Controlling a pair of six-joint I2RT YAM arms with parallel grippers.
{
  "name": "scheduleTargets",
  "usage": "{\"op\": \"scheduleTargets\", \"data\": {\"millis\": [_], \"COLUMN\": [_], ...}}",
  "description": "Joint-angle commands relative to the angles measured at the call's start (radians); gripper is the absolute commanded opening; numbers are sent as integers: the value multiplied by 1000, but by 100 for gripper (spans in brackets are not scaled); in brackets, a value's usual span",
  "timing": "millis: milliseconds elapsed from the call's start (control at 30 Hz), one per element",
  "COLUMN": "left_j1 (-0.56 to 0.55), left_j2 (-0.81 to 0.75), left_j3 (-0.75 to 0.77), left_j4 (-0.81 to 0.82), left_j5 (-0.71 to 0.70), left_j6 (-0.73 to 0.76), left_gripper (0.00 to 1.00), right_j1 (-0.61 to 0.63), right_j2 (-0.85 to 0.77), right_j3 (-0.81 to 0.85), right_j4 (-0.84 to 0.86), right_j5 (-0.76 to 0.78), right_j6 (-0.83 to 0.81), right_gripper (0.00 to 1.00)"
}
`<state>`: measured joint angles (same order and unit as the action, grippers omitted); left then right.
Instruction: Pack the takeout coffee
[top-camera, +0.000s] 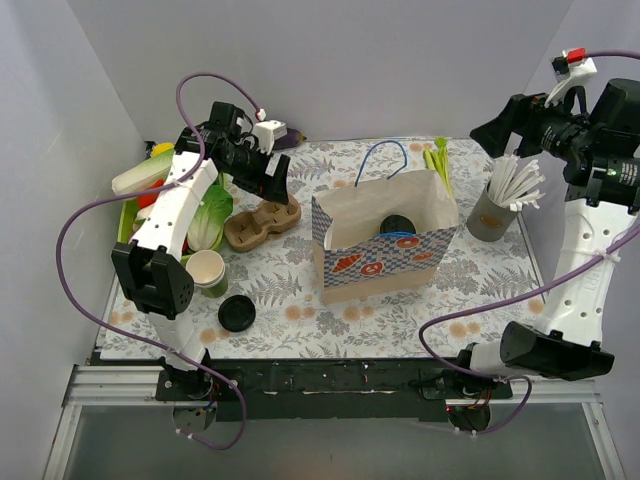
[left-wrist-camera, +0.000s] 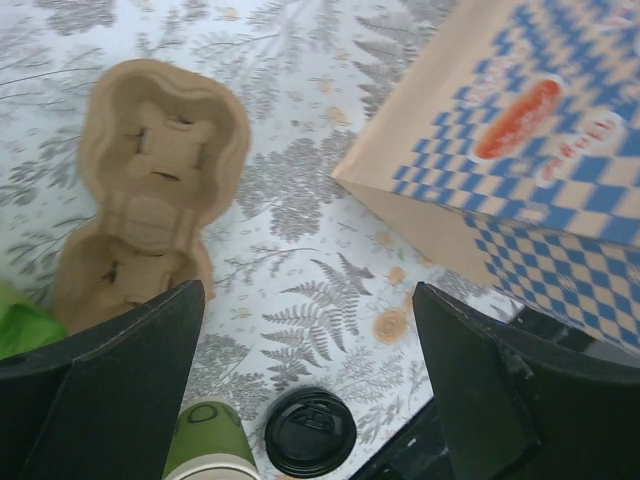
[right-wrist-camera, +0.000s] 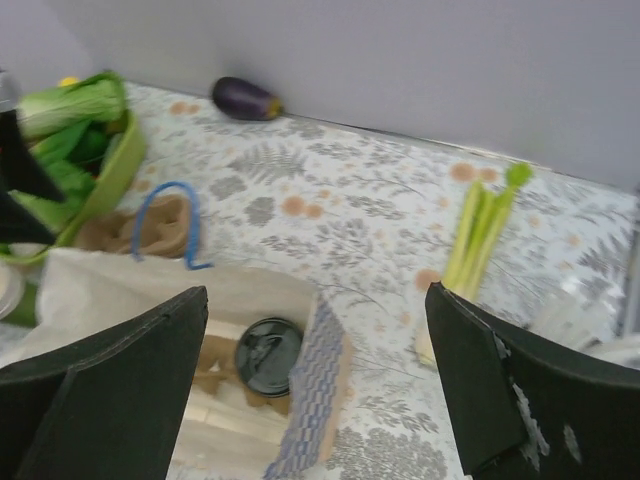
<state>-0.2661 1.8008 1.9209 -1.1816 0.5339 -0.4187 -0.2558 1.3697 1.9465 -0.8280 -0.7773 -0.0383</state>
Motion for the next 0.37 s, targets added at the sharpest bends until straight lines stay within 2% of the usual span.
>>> {"op": "scheduleTargets", "data": {"millis": [0, 33, 133, 333], "left_j1": [-1, 1, 5, 7], "left_j2": [-70, -66, -64, -57], "left_j3": [-7, -5, 3, 56], "left_j4": [114, 125, 158, 209], "left_j5": [-298, -339, -406, -445], "left_j6": [-92, -107, -120, -150], "left_gripper": [89, 98, 98, 98], "right_j1": [-3, -3, -2, -2], "right_j2": [45, 54, 88, 71], "right_j3": [-40, -61, -81, -136], "right_j4": [87, 81, 34, 85], "right_j5": [399, 493, 576, 526], "right_j6": [63, 70, 83, 75], "right_gripper": [98, 98, 98, 98]}}
